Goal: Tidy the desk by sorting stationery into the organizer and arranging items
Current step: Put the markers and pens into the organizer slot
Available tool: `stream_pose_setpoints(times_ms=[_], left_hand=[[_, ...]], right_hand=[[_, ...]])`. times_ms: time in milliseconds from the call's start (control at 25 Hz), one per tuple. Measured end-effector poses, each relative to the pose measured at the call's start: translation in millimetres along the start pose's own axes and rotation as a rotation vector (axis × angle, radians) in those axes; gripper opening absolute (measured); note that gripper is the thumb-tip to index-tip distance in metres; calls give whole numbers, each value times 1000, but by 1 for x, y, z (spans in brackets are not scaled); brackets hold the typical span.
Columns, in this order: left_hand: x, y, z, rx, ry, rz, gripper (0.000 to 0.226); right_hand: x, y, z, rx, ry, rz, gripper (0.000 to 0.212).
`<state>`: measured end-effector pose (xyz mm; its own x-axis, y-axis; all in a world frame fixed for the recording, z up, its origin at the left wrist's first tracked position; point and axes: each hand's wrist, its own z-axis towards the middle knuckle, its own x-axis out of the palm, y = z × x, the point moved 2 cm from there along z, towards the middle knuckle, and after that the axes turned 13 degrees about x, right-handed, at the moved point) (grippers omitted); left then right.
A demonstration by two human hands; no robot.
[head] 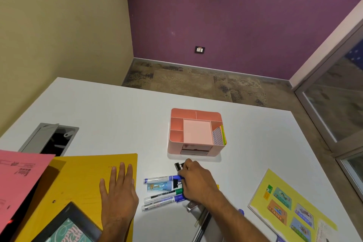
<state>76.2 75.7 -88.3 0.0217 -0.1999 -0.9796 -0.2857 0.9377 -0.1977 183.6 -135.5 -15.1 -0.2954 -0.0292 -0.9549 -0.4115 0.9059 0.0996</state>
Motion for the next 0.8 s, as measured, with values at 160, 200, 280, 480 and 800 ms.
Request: stream_pose_setpoints(times_ms=[160,200,280,480,800], left_hand=[[1,0,0,-2,-7,2,73],[1,0,0,-3,-6,4,71],[2,0,1,-7,3,9,68],[3,1,1,-7,-2,13,74],[5,3,1,-11,13,-22,74]], right_hand=[[2,6,2,30,32,-22,34],[2,8,2,35,38,-15,34],[2,10,2,63,54,22,31],[-4,6,3,201,122,252,20],[7,14,8,143,76,140,31]])
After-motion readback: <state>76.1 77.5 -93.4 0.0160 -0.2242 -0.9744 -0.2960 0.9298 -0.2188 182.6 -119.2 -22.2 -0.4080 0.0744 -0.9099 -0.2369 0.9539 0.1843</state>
